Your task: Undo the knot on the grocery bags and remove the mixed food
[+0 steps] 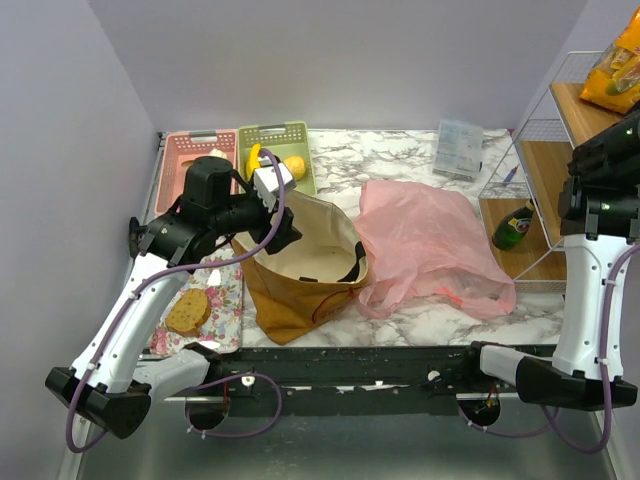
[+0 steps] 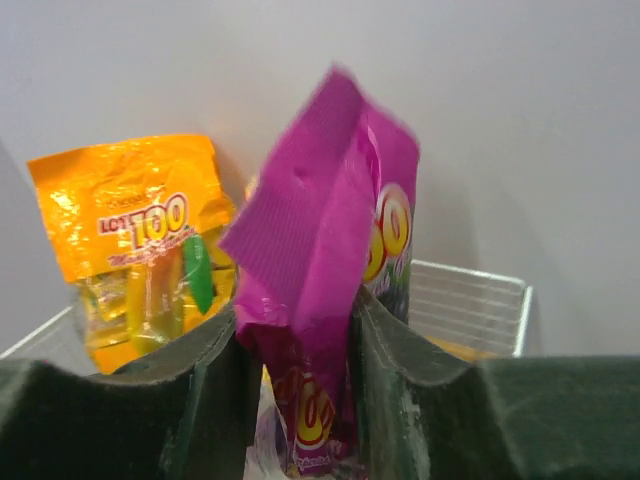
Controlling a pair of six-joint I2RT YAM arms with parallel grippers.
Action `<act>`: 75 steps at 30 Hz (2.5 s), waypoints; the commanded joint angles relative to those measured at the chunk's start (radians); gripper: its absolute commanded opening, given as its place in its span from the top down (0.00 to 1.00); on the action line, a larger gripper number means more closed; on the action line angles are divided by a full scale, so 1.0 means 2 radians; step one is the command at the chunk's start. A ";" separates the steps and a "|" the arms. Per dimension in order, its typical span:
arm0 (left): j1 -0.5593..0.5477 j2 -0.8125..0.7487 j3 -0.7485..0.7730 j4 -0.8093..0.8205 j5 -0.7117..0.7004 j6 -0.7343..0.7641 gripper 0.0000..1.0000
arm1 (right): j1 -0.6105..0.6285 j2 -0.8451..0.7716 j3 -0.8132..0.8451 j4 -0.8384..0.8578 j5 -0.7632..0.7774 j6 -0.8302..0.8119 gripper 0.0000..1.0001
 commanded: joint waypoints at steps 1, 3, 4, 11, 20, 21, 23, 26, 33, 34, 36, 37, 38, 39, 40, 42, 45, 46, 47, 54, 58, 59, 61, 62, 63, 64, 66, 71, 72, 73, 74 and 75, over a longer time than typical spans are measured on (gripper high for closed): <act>-0.005 0.005 0.014 0.007 -0.009 -0.002 0.29 | -0.004 0.002 0.018 0.052 0.010 0.011 0.44; -0.005 0.005 0.013 0.007 -0.010 -0.001 0.29 | -0.004 0.002 0.025 0.051 0.004 0.010 0.30; -0.005 0.005 0.013 0.007 -0.011 0.000 0.29 | -0.005 0.000 0.026 0.051 -0.001 0.010 0.25; -0.005 0.005 0.011 0.001 -0.006 0.010 0.28 | -0.004 -0.035 0.026 0.002 -0.190 0.028 0.05; -0.034 -0.024 -0.001 -0.108 0.079 0.176 0.27 | -0.004 0.026 0.156 -0.244 -0.781 0.083 0.06; -0.043 -0.031 -0.008 -0.124 0.079 0.198 0.27 | -0.005 0.040 0.169 -0.269 -0.811 0.090 0.06; -0.054 -0.047 -0.026 -0.155 0.079 0.233 0.28 | -0.004 0.063 0.172 -0.296 -0.873 0.111 0.06; -0.074 -0.071 -0.050 -0.189 0.077 0.279 0.30 | 0.000 0.093 0.146 -0.300 -0.927 0.155 0.06; -0.156 -0.094 -0.085 -0.197 0.018 0.297 0.38 | 0.182 0.237 0.291 -0.483 -0.852 0.079 0.06; -0.164 -0.094 -0.085 -0.196 0.012 0.297 0.38 | 0.221 0.251 0.298 -0.497 -0.827 0.062 0.06; -0.178 -0.095 -0.086 -0.194 0.007 0.297 0.38 | 0.279 0.270 0.293 -0.506 -0.780 0.034 0.06; -0.182 -0.095 -0.088 -0.192 0.003 0.294 0.38 | 0.304 0.277 0.287 -0.502 -0.756 0.029 0.06; -0.187 -0.095 -0.089 -0.189 0.000 0.291 0.38 | 0.323 0.287 0.283 -0.498 -0.736 0.017 0.06; -0.192 -0.095 -0.090 -0.189 -0.003 0.289 0.38 | 0.346 0.294 0.281 -0.491 -0.718 0.006 0.06; -0.194 -0.095 -0.091 -0.188 -0.005 0.287 0.38 | 0.364 0.303 0.281 -0.482 -0.689 -0.003 0.06; -0.195 -0.093 -0.089 -0.186 -0.013 0.276 0.38 | 0.400 0.322 0.284 -0.466 -0.641 -0.007 0.04; -0.195 -0.097 -0.088 -0.190 -0.025 0.264 0.37 | 0.434 0.360 0.293 -0.474 -0.598 -0.019 0.06; -0.195 -0.100 -0.087 -0.192 -0.027 0.261 0.37 | 0.441 0.369 0.293 -0.485 -0.590 -0.025 0.10; -0.195 -0.103 -0.087 -0.192 -0.031 0.251 0.37 | 0.443 0.377 0.290 -0.494 -0.584 -0.031 0.13; -0.091 -0.113 -0.027 -0.175 0.029 0.110 0.33 | 0.444 0.350 0.210 -0.476 -0.534 -0.056 0.76; -0.017 -0.125 0.019 -0.106 -0.026 -0.025 0.27 | 0.444 0.316 0.172 -0.451 -0.558 -0.042 0.99; -0.004 -0.122 0.030 -0.095 -0.056 -0.049 0.25 | 0.444 0.304 0.157 -0.441 -0.567 -0.035 0.99; 0.023 -0.111 0.045 -0.081 -0.100 -0.066 0.22 | 0.444 0.280 0.129 -0.412 -0.577 -0.023 0.99; 0.027 -0.102 0.048 -0.080 -0.123 -0.064 0.21 | 0.445 0.271 0.117 -0.397 -0.582 -0.016 0.99; 0.027 -0.094 0.049 -0.083 -0.140 -0.057 0.20 | 0.444 0.263 0.107 -0.389 -0.588 -0.014 0.99; 0.027 -0.086 0.045 -0.084 -0.156 -0.050 0.19 | 0.445 0.259 0.101 -0.381 -0.591 -0.008 0.99; 0.027 -0.069 0.033 -0.092 -0.171 -0.037 0.18 | 0.445 0.257 0.099 -0.377 -0.595 0.002 0.99; 0.027 -0.027 0.007 -0.122 -0.167 -0.049 0.31 | 0.445 0.239 0.084 -0.358 -0.608 0.011 0.99; 0.028 -0.027 0.005 -0.119 -0.165 -0.049 0.47 | 0.445 0.229 0.074 -0.348 -0.608 0.011 1.00; 0.028 -0.030 0.008 -0.115 -0.164 -0.048 0.60 | 0.445 0.220 0.064 -0.332 -0.606 0.011 0.99; 0.027 -0.033 0.012 -0.110 -0.154 -0.043 0.73 | 0.445 0.209 0.053 -0.319 -0.606 0.012 0.99; 0.027 -0.039 0.022 -0.105 -0.139 -0.037 0.83 | 0.445 0.200 0.044 -0.302 -0.607 0.015 0.99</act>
